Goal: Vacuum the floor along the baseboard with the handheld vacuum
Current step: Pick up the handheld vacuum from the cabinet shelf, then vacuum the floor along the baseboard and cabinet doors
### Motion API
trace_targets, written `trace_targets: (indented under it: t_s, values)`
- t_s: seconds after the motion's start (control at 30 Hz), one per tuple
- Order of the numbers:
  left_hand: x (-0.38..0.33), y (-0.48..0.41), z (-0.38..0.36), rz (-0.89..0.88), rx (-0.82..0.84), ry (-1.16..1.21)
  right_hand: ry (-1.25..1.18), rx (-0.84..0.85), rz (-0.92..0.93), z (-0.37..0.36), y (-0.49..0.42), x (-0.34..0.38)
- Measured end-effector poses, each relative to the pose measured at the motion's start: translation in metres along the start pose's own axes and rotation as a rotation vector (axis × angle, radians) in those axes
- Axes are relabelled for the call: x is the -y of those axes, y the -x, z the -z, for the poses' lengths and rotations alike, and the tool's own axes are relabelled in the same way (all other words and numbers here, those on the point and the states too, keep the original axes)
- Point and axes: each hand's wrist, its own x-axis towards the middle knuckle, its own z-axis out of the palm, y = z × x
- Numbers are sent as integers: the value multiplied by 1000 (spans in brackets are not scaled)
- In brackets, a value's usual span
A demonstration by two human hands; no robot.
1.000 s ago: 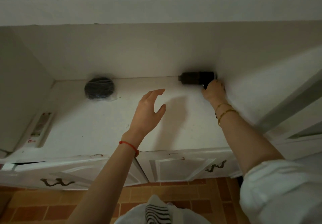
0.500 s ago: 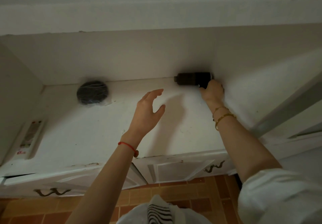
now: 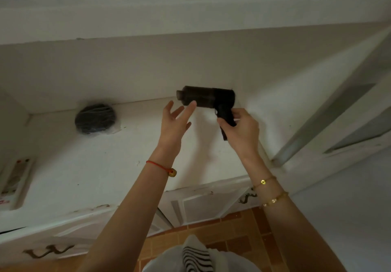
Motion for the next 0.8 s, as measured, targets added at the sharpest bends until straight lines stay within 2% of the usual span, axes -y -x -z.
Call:
trace_targets:
  t_s: [0.17,0.3,0.37,0.57,0.7,0.8]
  values:
    - [-7,16,-7,-70,-40,184,-72,-19,-13,17,45,15]
    - [-10,36,-7,-105,-14,223,-177,-32,-66,32,68,20]
    - [-11,47,-4,-104,28,236,-285,40,-142,43,76,21]
    - [-7,78,1,-58,201,249,-791,386,-552,73,100,22]
    - [1,94,1,30,304,275,-1027,562,-625,88,120,13]
    - [8,104,-2,116,390,302,-1141,617,-633,100,140,4]
